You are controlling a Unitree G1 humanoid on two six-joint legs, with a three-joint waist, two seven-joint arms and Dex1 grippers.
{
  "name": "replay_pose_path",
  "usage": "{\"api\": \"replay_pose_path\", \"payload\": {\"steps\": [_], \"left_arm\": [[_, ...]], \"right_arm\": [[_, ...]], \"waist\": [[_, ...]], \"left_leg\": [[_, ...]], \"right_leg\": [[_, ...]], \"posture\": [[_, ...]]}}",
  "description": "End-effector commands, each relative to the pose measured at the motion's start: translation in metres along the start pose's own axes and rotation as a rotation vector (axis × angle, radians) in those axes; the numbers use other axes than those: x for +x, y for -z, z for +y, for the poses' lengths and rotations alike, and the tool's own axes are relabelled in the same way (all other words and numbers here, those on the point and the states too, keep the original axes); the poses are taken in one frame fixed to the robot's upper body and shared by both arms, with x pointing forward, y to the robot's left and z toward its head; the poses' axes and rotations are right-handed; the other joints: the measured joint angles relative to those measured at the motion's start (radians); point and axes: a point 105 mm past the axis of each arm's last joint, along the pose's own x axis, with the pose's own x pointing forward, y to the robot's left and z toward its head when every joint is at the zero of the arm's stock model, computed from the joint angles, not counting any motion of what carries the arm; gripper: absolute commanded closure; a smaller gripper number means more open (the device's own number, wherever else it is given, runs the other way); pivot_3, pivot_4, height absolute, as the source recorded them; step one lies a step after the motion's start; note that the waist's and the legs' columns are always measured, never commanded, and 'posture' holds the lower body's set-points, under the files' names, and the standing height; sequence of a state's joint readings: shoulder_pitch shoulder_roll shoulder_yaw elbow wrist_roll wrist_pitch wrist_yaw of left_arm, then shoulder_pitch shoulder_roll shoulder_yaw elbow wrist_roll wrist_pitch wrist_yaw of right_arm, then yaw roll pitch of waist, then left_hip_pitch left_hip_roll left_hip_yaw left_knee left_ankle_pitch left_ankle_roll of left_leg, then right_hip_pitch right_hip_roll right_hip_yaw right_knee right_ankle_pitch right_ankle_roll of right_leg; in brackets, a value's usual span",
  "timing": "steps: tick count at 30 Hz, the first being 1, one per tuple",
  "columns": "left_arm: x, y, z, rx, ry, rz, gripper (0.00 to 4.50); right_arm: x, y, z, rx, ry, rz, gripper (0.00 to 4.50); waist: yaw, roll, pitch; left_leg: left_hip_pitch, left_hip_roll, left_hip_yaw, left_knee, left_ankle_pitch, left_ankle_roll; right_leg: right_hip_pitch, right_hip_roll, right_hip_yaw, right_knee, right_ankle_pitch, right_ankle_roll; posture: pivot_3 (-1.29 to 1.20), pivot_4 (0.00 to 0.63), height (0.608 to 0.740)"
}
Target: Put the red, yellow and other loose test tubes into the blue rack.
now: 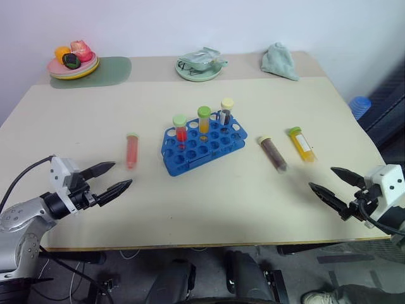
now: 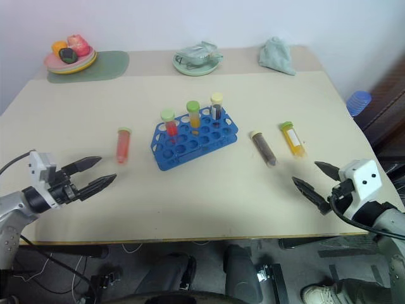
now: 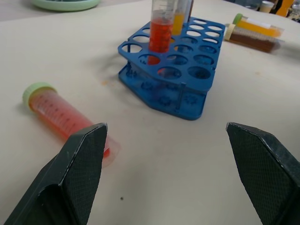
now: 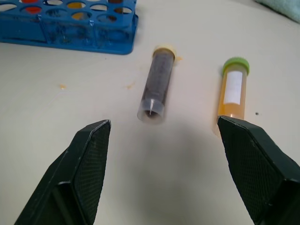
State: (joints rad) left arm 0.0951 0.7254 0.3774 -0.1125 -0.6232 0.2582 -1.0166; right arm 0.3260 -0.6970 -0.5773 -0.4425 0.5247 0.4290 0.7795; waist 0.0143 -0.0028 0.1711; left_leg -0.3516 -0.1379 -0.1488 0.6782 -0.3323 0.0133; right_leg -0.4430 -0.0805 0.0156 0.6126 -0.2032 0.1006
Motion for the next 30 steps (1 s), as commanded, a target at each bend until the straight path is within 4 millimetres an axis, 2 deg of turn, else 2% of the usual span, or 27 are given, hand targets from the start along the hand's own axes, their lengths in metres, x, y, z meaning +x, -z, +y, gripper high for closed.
{"api": "replay_pose_path", "payload": {"steps": [1, 8, 14, 18, 21, 24, 30], "left_arm": [[-0.004, -0.008, 0.004, 0.029, -0.017, -0.015, 0.35], [0.013, -0.021, -0.008, 0.021, 0.042, -0.073, 0.35], [0.038, -0.044, -0.03, 0.025, 0.155, -0.144, 0.35], [0.06, -0.06, -0.048, 0.095, 0.232, -0.151, 0.35], [0.068, -0.067, -0.054, 0.118, 0.261, -0.165, 0.35], [0.079, -0.07, -0.06, 0.13, 0.278, -0.178, 0.35], [0.088, -0.068, -0.069, 0.117, 0.306, -0.183, 0.35]], "right_arm": [[-0.006, -0.007, -0.005, -0.037, 0.015, -0.026, 0.79], [-0.001, -0.01, -0.007, -0.023, 0.023, -0.037, 0.79], [0.021, -0.03, -0.018, -0.04, 0.039, 0.002, 0.79], [0.052, -0.051, -0.045, -0.011, 0.063, 0.085, 0.79], [0.072, -0.064, -0.056, 0.014, 0.055, 0.103, 0.79], [0.094, -0.073, -0.05, 0.055, -0.017, 0.143, 0.79], [0.131, -0.065, -0.034, 0.113, -0.129, 0.314, 0.79]], "waist": [[0.001, 0.0, 0.0], [0.001, 0.0, 0.0], [-0.001, 0.002, 0.001], [-0.006, 0.001, 0.002], [-0.002, 0.001, 0.002], [-0.001, 0.002, 0.002], [-0.001, 0.001, 0.003]], "left_leg": [[0.0, 0.0, 0.0, 0.0, 0.0, 0.0], [0.0, 0.0, 0.001, 0.0, 0.0, 0.0], [0.0, 0.0, 0.004, 0.0, 0.0, 0.001], [0.0, 0.001, 0.006, 0.001, 0.0, 0.0], [-0.001, 0.001, 0.006, 0.001, 0.001, -0.001], [-0.003, 0.002, 0.006, 0.0, 0.002, -0.004], [-0.006, 0.002, 0.007, 0.001, 0.001, -0.003]], "right_leg": [[0.0, 0.0, 0.0, 0.0, 0.0, 0.0], [0.0, 0.0, 0.001, 0.0, 0.0, 0.0], [0.0, 0.0, 0.004, 0.0, 0.0, 0.0], [-0.001, 0.0, 0.004, 0.0, 0.001, 0.0], [-0.002, 0.0, 0.005, 0.0, 0.001, 0.0], [-0.004, 0.001, 0.004, -0.001, 0.001, 0.0], [-0.007, 0.001, 0.005, -0.002, 0.001, 0.0]], "posture": [[0.0, 0.15, 0.74], [0.0, 0.15, 0.74], [0.0, 0.15, 0.74], [0.0, 0.15, 0.74], [0.0, 0.15, 0.74], [0.0, 0.15, 0.74], [0.0, 0.15, 0.74]]}}
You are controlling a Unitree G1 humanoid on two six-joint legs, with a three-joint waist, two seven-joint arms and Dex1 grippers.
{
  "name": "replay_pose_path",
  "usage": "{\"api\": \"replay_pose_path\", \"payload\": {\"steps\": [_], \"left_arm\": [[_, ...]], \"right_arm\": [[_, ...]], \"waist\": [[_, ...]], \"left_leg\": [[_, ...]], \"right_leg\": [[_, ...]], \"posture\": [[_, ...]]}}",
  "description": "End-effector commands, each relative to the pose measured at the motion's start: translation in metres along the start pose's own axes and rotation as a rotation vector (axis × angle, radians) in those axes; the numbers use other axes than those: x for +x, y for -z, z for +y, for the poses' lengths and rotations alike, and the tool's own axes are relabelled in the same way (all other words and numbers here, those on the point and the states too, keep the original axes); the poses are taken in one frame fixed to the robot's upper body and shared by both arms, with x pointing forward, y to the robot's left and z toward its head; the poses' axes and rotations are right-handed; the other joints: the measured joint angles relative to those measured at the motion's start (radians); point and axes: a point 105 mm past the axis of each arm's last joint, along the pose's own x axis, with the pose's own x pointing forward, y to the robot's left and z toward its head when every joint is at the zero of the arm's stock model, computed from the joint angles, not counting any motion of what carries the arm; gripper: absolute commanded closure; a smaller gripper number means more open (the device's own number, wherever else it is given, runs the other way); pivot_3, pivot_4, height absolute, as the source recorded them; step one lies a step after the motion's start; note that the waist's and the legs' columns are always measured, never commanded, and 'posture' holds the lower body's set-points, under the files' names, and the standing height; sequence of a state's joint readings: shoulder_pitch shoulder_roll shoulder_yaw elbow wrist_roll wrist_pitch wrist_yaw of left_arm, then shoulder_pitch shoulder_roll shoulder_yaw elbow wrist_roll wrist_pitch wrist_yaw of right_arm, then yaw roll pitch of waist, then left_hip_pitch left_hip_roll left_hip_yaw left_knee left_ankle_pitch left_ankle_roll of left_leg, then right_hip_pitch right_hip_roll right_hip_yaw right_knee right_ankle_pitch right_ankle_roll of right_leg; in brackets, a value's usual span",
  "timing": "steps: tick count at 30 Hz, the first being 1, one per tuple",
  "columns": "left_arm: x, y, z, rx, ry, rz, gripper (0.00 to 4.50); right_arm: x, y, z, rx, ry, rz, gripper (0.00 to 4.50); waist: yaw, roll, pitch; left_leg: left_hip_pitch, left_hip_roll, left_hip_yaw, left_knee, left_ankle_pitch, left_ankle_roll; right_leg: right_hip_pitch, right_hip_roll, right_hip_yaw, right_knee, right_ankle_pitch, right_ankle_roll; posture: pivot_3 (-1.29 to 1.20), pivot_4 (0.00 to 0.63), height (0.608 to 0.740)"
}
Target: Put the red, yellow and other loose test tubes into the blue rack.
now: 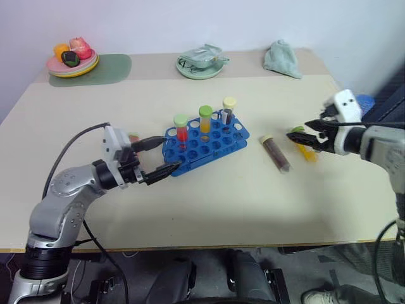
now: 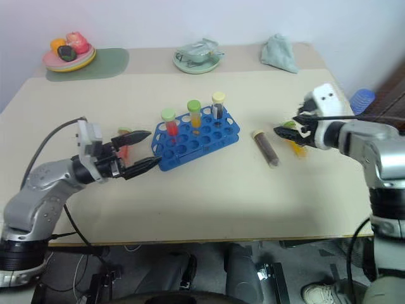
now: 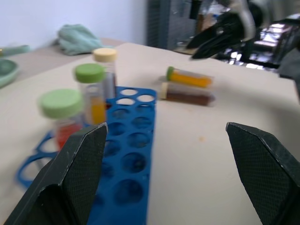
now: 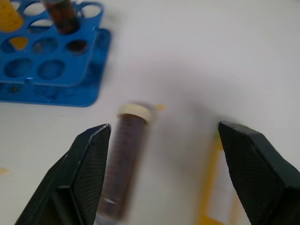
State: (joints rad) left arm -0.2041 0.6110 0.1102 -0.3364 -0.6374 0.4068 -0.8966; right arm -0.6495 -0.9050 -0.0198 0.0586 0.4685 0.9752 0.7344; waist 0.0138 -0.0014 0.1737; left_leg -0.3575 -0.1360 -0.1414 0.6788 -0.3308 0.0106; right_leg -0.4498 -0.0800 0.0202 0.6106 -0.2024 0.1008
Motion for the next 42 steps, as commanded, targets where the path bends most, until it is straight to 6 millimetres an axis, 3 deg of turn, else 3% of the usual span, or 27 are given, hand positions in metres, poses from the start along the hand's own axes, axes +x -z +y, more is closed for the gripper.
{"api": "replay_pose_path", "payload": {"steps": [1, 10, 23, 26, 30, 33, 38, 42], "left_arm": [[0.001, -0.007, -0.003, 0.034, 0.015, -0.006, 0.35], [-0.001, -0.005, -0.006, 0.021, 0.015, -0.003, 0.35], [0.001, -0.003, -0.009, 0.009, 0.019, -0.009, 0.35], [0.001, -0.002, -0.01, 0.008, 0.017, -0.009, 0.28], [0.0, -0.001, -0.009, 0.007, 0.012, -0.008, 0.28], [0.0, -0.001, -0.009, 0.009, 0.01, -0.006, 0.28], [-0.002, 0.0, -0.007, 0.008, 0.002, -0.006, 0.28], [-0.003, 0.002, -0.006, 0.007, -0.002, -0.004, 0.28]], "right_arm": [[0.016, 0.002, -0.001, 0.051, -0.024, 0.092, 0.79], [0.041, 0.005, -0.015, 0.125, -0.033, 0.217, 0.79], [0.07, 0.013, -0.009, 0.037, -0.055, 0.341, 0.79], [0.073, 0.014, -0.007, 0.017, -0.065, 0.352, 1.66], [0.075, 0.013, -0.003, -0.024, -0.088, 0.356, 3.59], [0.073, 0.011, 0.001, -0.078, -0.109, 0.35, 3.59], [0.06, -0.011, 0.033, -0.214, -0.269, 0.224, 3.59], [0.026, -0.046, 0.091, -0.274, -0.552, -0.04, 3.59]], "waist": [[-0.001, 0.0, 0.0], [-0.001, 0.0, 0.0], [-0.005, 0.0, 0.0], [-0.006, 0.0, 0.0], [-0.007, 0.0, 0.0], [-0.007, 0.0, 0.0], [-0.006, 0.001, 0.0], [-0.002, 0.001, 0.0]], "left_leg": [[0.0, 0.0, 0.0, 0.0, 0.0, 0.0], [0.0, 0.0, 0.001, 0.0, 0.0, 0.0], [0.0, 0.0, 0.002, 0.001, 0.0, -0.001], [0.0, 0.0, 0.002, 0.001, 0.001, -0.001], [0.0, 0.0, 0.002, 0.001, 0.001, -0.001], [0.0, 0.0, 0.002, 0.001, 0.001, -0.001], [-0.005, 0.0, 0.002, 0.001, 0.001, -0.002], [-0.016, 0.0, 0.002, 0.004, 0.001, -0.002]], "right_leg": [[0.0, 0.0, 0.0, 0.0, 0.0, 0.0], [-0.001, 0.0, 0.0, 0.001, 0.0, 0.0], [-0.002, 0.0, 0.0, 0.003, 0.0, 0.0], [-0.002, 0.001, 0.001, 0.003, 0.0, 0.0], [-0.002, 0.001, 0.001, 0.004, 0.001, 0.0], [-0.003, 0.001, 0.001, 0.004, 0.001, 0.0], [-0.009, 0.001, 0.001, 0.004, 0.001, 0.0], [-0.018, 0.001, 0.0, 0.006, 0.001, 0.0]], "posture": [[0.0, 0.15, 0.74], [0.0, 0.15, 0.74], [0.0, 0.15, 0.74], [0.0, 0.15, 0.74], [0.0, 0.15, 0.74], [0.0, 0.15, 0.74], [0.0, 0.15, 0.74], [0.0, 0.15, 0.74]]}}
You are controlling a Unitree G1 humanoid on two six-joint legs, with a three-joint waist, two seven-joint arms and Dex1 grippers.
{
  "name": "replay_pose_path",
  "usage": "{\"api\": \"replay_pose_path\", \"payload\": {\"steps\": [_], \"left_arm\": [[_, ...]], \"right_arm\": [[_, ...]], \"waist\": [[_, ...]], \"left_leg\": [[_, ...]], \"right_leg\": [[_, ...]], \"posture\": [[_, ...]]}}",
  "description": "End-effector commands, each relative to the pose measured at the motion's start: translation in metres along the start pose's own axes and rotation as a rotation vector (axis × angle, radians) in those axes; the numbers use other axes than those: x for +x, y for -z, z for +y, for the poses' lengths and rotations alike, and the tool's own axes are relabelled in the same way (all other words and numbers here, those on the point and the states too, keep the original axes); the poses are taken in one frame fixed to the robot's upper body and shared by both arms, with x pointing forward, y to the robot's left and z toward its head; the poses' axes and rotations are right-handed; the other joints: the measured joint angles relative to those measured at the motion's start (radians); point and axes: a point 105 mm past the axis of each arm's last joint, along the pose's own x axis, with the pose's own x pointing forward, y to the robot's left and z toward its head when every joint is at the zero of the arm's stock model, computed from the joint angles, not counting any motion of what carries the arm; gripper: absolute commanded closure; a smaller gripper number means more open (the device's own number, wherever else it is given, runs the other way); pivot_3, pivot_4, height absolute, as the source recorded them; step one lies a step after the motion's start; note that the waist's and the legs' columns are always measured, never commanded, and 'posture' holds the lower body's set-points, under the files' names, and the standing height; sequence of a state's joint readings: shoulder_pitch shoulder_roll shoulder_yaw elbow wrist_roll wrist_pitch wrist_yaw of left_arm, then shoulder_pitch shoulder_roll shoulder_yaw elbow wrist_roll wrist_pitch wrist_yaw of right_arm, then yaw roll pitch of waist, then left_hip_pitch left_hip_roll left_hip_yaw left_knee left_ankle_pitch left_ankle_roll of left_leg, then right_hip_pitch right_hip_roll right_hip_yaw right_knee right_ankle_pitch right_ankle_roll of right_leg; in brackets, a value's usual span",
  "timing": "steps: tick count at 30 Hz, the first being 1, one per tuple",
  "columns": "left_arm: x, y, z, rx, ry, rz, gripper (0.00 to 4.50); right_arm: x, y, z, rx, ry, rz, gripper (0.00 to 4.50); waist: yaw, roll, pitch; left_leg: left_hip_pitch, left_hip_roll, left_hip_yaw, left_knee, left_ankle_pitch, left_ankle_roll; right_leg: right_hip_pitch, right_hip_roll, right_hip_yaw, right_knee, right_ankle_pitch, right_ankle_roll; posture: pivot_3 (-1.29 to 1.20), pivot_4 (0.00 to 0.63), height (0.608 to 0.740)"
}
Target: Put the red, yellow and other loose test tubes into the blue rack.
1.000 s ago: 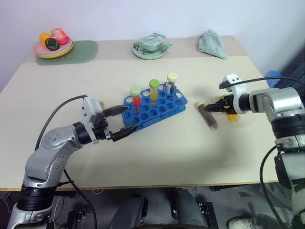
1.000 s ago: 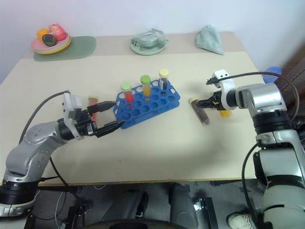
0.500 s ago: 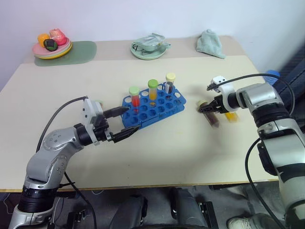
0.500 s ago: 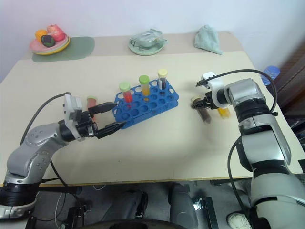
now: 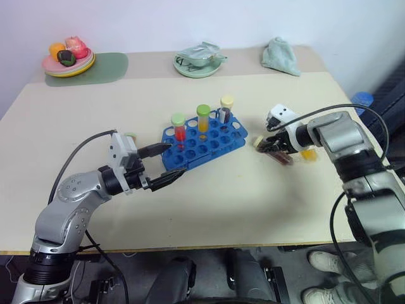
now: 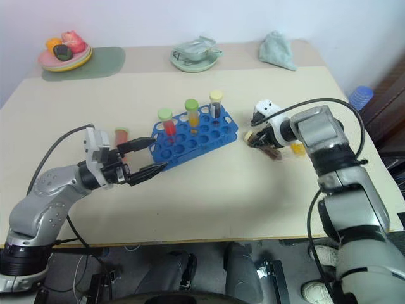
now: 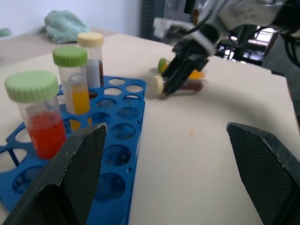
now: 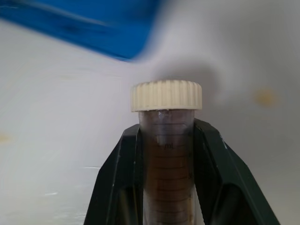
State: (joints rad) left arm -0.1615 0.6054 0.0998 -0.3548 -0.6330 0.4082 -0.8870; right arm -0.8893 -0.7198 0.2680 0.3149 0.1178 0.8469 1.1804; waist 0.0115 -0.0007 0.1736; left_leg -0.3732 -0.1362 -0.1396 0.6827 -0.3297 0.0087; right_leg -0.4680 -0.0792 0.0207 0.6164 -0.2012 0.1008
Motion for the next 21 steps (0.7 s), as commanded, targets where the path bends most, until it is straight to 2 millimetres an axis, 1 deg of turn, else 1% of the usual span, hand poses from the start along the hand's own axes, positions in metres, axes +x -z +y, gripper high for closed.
{"api": "replay_pose_path", "payload": {"steps": [1, 4, 6, 8, 11, 12, 14, 15, 18, 21], "left_arm": [[-0.002, -0.007, 0.0, 0.036, 0.001, -0.022, 0.28], [-0.002, -0.008, 0.001, 0.036, -0.003, -0.03, 0.28], [-0.002, -0.008, 0.002, 0.037, -0.004, -0.035, 0.28], [-0.001, -0.009, 0.003, 0.041, -0.006, -0.041, 0.28], [-0.001, -0.01, 0.004, 0.045, -0.009, -0.05, 0.28], [-0.001, -0.01, 0.004, 0.045, -0.009, -0.053, 0.28], [0.0, -0.01, 0.004, 0.047, -0.008, -0.056, 0.28], [0.001, -0.011, 0.004, 0.048, -0.007, -0.057, 0.28], [0.002, -0.013, 0.004, 0.05, -0.009, -0.066, 0.28], [0.001, -0.013, 0.004, 0.051, -0.014, -0.066, 0.28]], "right_arm": [[-0.03, -0.057, 0.051, -0.158, -0.184, -0.297, 3.59], [-0.04, -0.084, 0.074, -0.183, -0.235, -0.535, 3.59], [-0.042, -0.097, 0.08, -0.176, -0.234, -0.681, 3.59], [-0.037, -0.112, 0.077, -0.151, -0.167, -0.87, 3.59], [-0.031, -0.122, 0.072, -0.082, -0.107, -1.035, 3.59], [-0.026, -0.125, 0.069, -0.047, -0.071, -1.104, 3.59], [-0.016, -0.126, 0.064, 0.01, -0.015, -1.194, 3.59], [-0.008, -0.123, 0.058, 0.034, 0.027, -1.226, 3.59], [0.006, -0.113, 0.047, 0.089, 0.099, -1.274, 3.59], [0.016, -0.101, 0.04, 0.096, 0.134, -1.278, 3.59]], "waist": [[-0.001, 0.0, 0.0], [0.0, 0.0, 0.0], [0.001, -0.001, -0.001], [0.001, -0.001, -0.001], [-0.001, -0.001, -0.001], [-0.001, -0.001, -0.001], [-0.004, -0.001, -0.001], [-0.006, -0.001, -0.001], [-0.009, -0.001, -0.001], [-0.013, 0.0, -0.001]], "left_leg": [[0.0, 0.0, 0.0, 0.0, 0.0, 0.0], [0.0, 0.0, 0.0, 0.0, 0.0, 0.0], [0.002, 0.0, 0.0, 0.0, 0.0, 0.0], [0.003, 0.0, 0.0, 0.001, 0.001, -0.001], [0.004, 0.0, 0.0, 0.001, 0.002, -0.003], [0.004, 0.0, 0.0, 0.001, 0.002, -0.003], [0.004, 0.0, 0.0, 0.001, 0.002, -0.003], [0.004, 0.0, 0.0, 0.001, 0.002, -0.003], [0.005, 0.001, 0.0, 0.0, 0.003, -0.004], [0.005, 0.001, 0.0, 0.0, 0.003, -0.004]], "right_leg": [[0.0, 0.0, 0.0, 0.0, 0.0, 0.0], [0.001, 0.0, 0.0, 0.0, 0.001, 0.0], [0.003, 0.0, 0.0, -0.001, 0.001, 0.0], [0.004, 0.0, 0.0, -0.001, 0.003, -0.001], [0.005, 0.001, 0.0, -0.001, 0.005, -0.001], [0.004, 0.001, 0.0, -0.001, 0.006, -0.001], [0.004, 0.001, 0.0, 0.0, 0.006, -0.001], [0.004, 0.002, 0.0, 0.0, 0.006, -0.001], [0.004, 0.002, 0.0, 0.0, 0.006, -0.001], [0.004, 0.002, 0.0, 0.0, 0.006, -0.001]], "posture": [[0.0, 0.15, 0.74], [0.0, 0.15, 0.74], [0.0, 0.15, 0.74], [0.0, 0.15, 0.74], [0.0, 0.15, 0.74], [0.0, 0.15, 0.74], [0.0, 0.15, 0.74], [0.0, 0.15, 0.74], [0.0, 0.15, 0.74], [0.0, 0.15, 0.74]]}}
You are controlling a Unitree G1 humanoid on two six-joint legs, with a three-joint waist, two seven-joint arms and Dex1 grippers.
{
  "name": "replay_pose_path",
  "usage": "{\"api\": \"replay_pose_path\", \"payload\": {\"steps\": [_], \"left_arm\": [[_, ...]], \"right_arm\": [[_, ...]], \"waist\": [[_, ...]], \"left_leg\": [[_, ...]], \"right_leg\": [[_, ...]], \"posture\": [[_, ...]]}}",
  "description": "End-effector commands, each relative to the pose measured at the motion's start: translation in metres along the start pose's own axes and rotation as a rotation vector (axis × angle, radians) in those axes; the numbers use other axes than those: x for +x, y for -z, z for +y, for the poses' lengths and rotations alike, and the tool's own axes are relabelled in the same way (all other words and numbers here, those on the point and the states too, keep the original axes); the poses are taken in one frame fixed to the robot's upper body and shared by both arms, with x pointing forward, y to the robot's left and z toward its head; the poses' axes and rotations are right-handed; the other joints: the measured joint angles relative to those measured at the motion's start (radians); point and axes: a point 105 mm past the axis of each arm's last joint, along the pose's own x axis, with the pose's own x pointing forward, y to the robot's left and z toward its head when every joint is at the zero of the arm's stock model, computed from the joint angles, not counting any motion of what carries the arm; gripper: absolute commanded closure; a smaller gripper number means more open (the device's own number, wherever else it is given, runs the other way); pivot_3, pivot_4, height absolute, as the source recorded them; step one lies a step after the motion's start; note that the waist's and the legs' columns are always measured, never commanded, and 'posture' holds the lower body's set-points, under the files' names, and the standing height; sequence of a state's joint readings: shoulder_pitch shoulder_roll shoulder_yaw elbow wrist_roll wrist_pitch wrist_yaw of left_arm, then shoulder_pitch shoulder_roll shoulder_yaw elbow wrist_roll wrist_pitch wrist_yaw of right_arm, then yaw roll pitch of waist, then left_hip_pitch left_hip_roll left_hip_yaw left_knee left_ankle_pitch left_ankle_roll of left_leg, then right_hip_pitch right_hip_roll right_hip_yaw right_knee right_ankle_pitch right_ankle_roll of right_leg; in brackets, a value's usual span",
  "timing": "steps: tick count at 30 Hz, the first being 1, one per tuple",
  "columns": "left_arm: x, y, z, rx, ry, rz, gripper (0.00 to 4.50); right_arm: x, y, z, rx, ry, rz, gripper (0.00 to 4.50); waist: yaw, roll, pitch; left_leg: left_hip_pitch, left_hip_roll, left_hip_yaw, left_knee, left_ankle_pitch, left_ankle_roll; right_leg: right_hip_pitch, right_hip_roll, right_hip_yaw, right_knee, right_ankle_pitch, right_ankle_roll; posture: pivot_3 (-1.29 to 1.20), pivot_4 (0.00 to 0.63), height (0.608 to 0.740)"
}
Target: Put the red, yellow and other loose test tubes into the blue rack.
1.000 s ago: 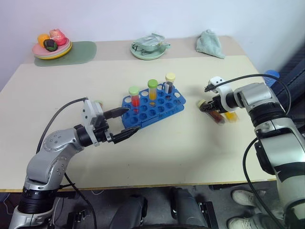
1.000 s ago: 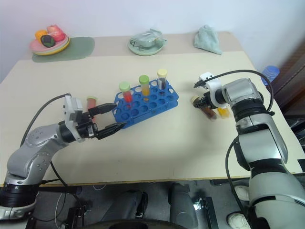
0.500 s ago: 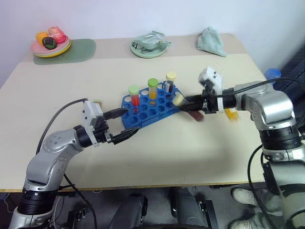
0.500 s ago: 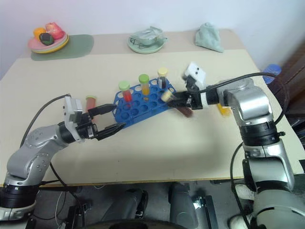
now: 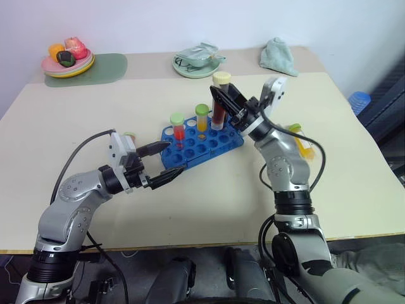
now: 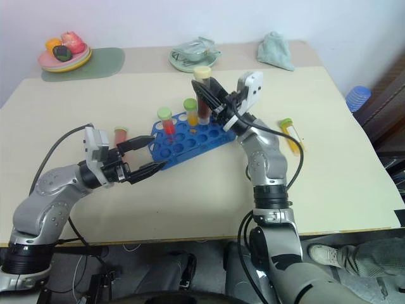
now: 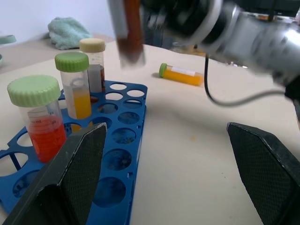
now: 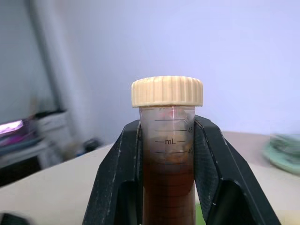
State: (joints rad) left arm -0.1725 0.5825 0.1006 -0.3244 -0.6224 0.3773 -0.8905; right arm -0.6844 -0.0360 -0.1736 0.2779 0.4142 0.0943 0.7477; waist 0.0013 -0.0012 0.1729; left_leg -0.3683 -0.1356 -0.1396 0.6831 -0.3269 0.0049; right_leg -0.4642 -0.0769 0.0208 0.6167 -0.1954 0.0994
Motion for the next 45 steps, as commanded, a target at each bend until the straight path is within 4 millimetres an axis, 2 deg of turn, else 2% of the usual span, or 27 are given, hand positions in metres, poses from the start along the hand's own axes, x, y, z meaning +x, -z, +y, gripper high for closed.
{"api": "replay_pose_path", "payload": {"steps": [1, 9, 16, 21, 32, 36, 37, 39, 41, 45], "left_arm": [[-0.001, -0.013, 0.0, 0.048, -0.002, -0.039, 0.28], [-0.001, -0.015, -0.003, 0.048, -0.006, -0.041, 0.28], [0.0, -0.016, -0.003, 0.048, -0.004, -0.042, 0.28], [0.002, -0.018, -0.003, 0.046, 0.001, -0.045, 0.28], [0.001, -0.019, -0.003, 0.051, -0.003, -0.045, 0.28], [0.001, -0.019, -0.004, 0.052, -0.006, -0.045, 0.28], [0.001, -0.019, -0.004, 0.053, -0.006, -0.045, 0.28], [0.001, -0.019, -0.004, 0.052, -0.006, -0.048, 0.28], [0.002, -0.018, -0.003, 0.051, -0.006, -0.049, 0.28], [0.003, -0.017, -0.003, 0.049, -0.002, -0.05, 0.28]], "right_arm": [[-0.006, -0.004, -0.01, -0.053, 0.038, -0.078, 3.59], [-0.025, 0.023, -0.037, -0.067, 0.146, -0.039, 3.59], [-0.03, 0.035, -0.04, -0.061, 0.16, -0.015, 3.59], [-0.027, 0.043, -0.046, -0.053, 0.186, 0.003, 3.59], [-0.024, 0.047, -0.051, -0.045, 0.171, 0.021, 3.59], [-0.028, 0.048, -0.047, -0.092, 0.154, 0.016, 1.68], [-0.029, 0.047, -0.048, -0.129, 0.166, 0.011, 1.27], [-0.033, 0.041, -0.05, -0.245, 0.217, -0.01, 0.14], [-0.034, 0.034, -0.045, -0.313, 0.206, -0.041, 0.06], [-0.033, 0.016, -0.039, -0.343, 0.172, -0.101, 0.06]], "waist": [[-0.006, 0.0, 0.0], [-0.022, 0.0, 0.0], [-0.021, 0.0, 0.0], [-0.021, 0.0, 0.0], [-0.021, 0.0, 0.0], [-0.021, 0.0, 0.0], [-0.021, 0.0, 0.0], [-0.021, 0.001, 0.0], [-0.022, 0.001, 0.0], [-0.021, 0.001, 0.0]], "left_leg": [[0.0, 0.0, 0.0, 0.0, 0.0, 0.0], [0.002, 0.002, 0.0, 0.0, 0.001, -0.002], [0.01, 0.007, 0.003, -0.003, 0.002, -0.004], [0.011, 0.008, 0.004, -0.003, 0.002, -0.004], [0.011, 0.01, 0.006, -0.003, 0.002, -0.005], [0.011, 0.01, 0.006, -0.003, 0.002, -0.005], [0.011, 0.01, 0.006, -0.003, 0.002, -0.005], [0.011, 0.011, 0.006, -0.003, 0.002, -0.005], [0.011, 0.011, 0.006, -0.003, 0.002, -0.005], [0.011, 0.011, 0.006, -0.003, 0.002, -0.005]], "right_leg": [[0.0, 0.0, 0.0, 0.0, 0.0, 0.0], [0.001, 0.002, 0.001, 0.002, 0.001, -0.001], [0.006, 0.007, 0.004, 0.002, 0.002, -0.004], [0.006, 0.01, 0.005, 0.002, 0.003, -0.005], [0.006, 0.012, 0.006, 0.001, 0.004, -0.007], [0.006, 0.012, 0.006, 0.001, 0.004, -0.007], [0.006, 0.012, 0.006, 0.001, 0.004, -0.007], [0.005, 0.012, 0.006, 0.001, 0.004, -0.007], [0.005, 0.013, 0.006, 0.001, 0.004, -0.007], [0.005, 0.013, 0.007, 0.001, 0.004, -0.007]], "posture": [[0.0, 0.15, 0.74], [0.0, 0.15, 0.74], [0.0, 0.15, 0.74], [0.0, 0.15, 0.74], [0.0, 0.15, 0.74], [0.0, 0.15, 0.74], [0.0, 0.15, 0.74], [0.0, 0.15, 0.74], [0.0, 0.15, 0.74], [0.0, 0.15, 0.74]]}}
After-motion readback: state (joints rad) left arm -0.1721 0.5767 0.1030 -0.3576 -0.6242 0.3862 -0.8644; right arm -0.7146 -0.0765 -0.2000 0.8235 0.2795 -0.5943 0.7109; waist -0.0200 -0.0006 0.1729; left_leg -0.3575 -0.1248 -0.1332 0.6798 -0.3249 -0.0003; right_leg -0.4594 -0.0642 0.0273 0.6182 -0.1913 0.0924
